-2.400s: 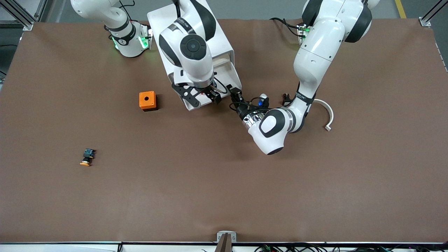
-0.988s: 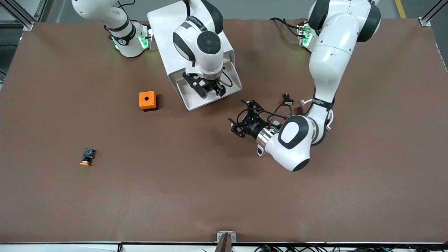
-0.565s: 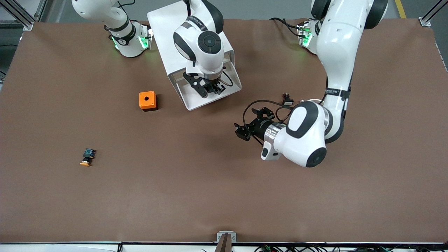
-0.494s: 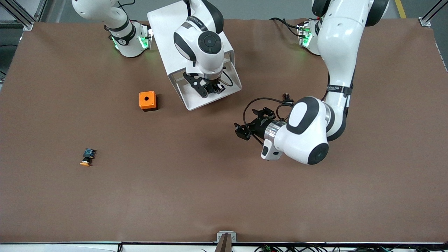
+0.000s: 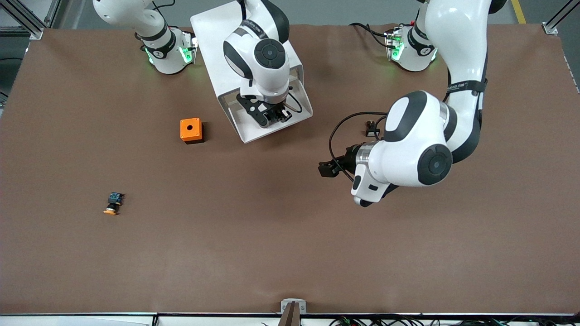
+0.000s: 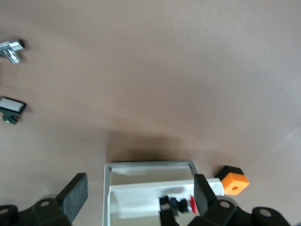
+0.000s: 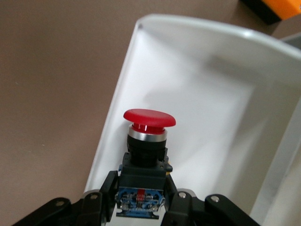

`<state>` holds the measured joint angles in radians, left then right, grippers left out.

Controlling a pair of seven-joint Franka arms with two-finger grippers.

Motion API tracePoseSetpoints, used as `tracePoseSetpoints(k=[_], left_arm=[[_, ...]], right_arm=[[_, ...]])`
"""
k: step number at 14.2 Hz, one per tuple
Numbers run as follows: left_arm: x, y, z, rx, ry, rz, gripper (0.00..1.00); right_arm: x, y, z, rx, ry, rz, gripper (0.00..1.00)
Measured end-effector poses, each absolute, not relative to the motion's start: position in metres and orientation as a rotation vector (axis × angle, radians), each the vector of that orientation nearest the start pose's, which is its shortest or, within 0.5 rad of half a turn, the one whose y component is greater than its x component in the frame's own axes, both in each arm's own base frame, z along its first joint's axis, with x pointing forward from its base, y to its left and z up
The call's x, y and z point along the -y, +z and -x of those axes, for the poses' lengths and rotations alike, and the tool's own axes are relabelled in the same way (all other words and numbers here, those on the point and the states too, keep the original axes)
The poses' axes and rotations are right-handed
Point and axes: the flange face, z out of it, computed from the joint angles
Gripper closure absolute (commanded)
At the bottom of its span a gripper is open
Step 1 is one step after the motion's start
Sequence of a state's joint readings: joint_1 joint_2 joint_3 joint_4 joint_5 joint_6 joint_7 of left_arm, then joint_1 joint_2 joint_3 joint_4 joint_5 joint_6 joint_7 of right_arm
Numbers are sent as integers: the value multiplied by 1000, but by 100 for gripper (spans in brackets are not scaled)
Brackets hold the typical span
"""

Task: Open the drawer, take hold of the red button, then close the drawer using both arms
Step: 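Carry the red button to the table while the left gripper pushes the drawer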

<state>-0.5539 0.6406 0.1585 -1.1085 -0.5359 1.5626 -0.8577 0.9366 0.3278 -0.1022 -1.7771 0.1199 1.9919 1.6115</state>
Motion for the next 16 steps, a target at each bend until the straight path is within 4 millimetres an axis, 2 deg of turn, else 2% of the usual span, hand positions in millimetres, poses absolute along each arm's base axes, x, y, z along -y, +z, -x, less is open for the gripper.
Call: tracePoseSetpoints(k=[2, 3, 4, 7, 10, 13, 16], left_arm=[[369, 444, -620, 745, 539, 3223, 1], [380, 441, -615, 709, 500, 3216, 1], [390, 436, -609, 677, 477, 3210, 0], [409, 416, -598, 648, 437, 3210, 0], [424, 378, -586, 637, 335, 3216, 0], [452, 334, -550, 582, 305, 3205, 0], [471, 315, -521, 546, 310, 3175, 0]], right_arm=[[-454, 399, -444, -1229, 225, 2958, 100], [-435, 413, -463, -1170, 248, 2975, 100], [-410, 422, -483, -1094, 268, 2996, 99], [-305, 427, -549, -839, 317, 3038, 100], [-203, 407, -589, -564, 335, 3056, 100], [-113, 375, -614, -267, 252, 3052, 100], [-49, 333, -628, -120, 169, 3075, 100]])
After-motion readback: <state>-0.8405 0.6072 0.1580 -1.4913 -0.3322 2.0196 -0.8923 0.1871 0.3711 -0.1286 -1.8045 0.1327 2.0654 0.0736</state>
